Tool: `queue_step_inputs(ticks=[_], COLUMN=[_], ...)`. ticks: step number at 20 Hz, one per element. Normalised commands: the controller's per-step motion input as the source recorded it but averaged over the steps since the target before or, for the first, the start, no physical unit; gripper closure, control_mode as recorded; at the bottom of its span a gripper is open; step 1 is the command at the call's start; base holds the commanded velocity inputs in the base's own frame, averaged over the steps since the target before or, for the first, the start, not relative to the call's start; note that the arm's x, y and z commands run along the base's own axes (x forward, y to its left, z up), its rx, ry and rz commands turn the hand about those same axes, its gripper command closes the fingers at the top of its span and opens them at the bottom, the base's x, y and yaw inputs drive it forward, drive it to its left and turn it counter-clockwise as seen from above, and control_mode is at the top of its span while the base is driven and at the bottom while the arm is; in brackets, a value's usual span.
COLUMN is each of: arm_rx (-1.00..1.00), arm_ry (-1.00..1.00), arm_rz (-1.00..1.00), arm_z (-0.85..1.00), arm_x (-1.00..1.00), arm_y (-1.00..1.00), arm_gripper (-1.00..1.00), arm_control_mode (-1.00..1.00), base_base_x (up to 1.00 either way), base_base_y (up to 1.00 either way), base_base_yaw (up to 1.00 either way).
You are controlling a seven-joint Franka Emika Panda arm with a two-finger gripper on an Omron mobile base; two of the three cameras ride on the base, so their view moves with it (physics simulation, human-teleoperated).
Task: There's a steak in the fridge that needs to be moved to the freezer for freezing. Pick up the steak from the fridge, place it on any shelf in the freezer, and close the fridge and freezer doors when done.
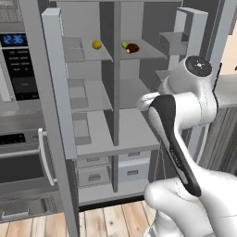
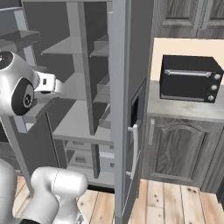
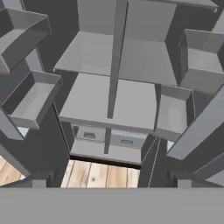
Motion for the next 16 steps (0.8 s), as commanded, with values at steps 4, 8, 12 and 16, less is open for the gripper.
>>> queue_step_inputs(ticks=[4,8,12,16], arm_rx=[0.01,0.0,0.01,0.06], arm_ry=[-0.05,-0.2,-0.25,-0.24], arm_rz=[0.0,0.0,0.0,0.0], arm_z=[-0.05,-0.06,-0.18,-0.27], arm_x=[-0.21,-0.34,-0.33,-0.16], arm_y=[-0.94,-0.99,-1.0,-1.0], arm_gripper=[-1.0,-1.0,-1.0,-1.0], arm_control_mode=[-1.0,-1.0,-1.0,-1.0], base_base_x=[0.0,0.0,0.0,0.0], base_base_y=[0.0,0.0,0.0,0.0], base_base_yaw=[0.0,0.0,0.0,0.0])
